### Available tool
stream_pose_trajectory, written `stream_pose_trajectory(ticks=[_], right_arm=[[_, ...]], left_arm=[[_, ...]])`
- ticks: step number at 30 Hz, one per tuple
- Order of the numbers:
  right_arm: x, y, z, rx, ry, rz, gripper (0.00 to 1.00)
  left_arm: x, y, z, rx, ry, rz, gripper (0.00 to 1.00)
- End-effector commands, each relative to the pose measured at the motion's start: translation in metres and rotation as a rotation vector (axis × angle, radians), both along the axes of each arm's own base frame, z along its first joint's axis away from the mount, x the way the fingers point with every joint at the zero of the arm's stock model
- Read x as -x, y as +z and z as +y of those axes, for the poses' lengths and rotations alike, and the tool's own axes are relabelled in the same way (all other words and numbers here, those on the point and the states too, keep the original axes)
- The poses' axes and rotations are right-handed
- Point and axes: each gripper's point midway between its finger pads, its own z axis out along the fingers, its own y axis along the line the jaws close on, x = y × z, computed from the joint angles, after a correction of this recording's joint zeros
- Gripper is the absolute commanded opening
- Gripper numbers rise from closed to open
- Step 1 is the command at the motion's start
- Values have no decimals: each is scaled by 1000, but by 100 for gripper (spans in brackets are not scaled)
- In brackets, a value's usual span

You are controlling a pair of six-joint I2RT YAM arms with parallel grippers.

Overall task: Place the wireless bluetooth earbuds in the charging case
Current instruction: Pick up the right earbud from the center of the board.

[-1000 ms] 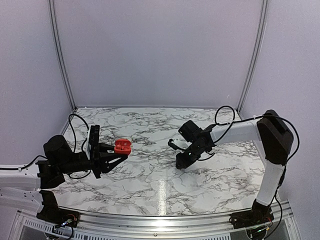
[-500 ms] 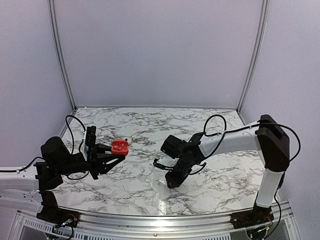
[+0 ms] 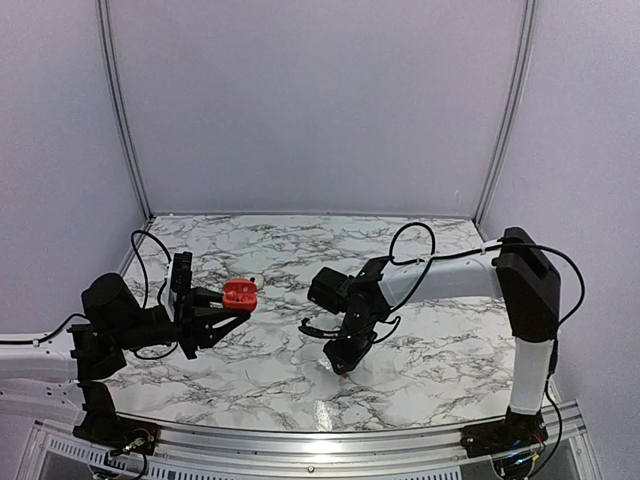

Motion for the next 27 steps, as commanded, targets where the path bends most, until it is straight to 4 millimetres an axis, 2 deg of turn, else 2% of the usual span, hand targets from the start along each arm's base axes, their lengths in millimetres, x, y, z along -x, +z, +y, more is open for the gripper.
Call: stream_pose_trajectory(ticks=[1, 16, 27], right_arm=[[2, 0, 4, 34, 36, -1, 26], [3, 2, 4, 62, 53, 2, 13], [-14, 38, 30, -86, 41, -83, 8]], left_arm=[[0, 6, 4, 29, 7, -20, 0], [0, 6, 8, 35, 27, -24, 0], [-9, 12, 11, 48, 80, -29, 0]])
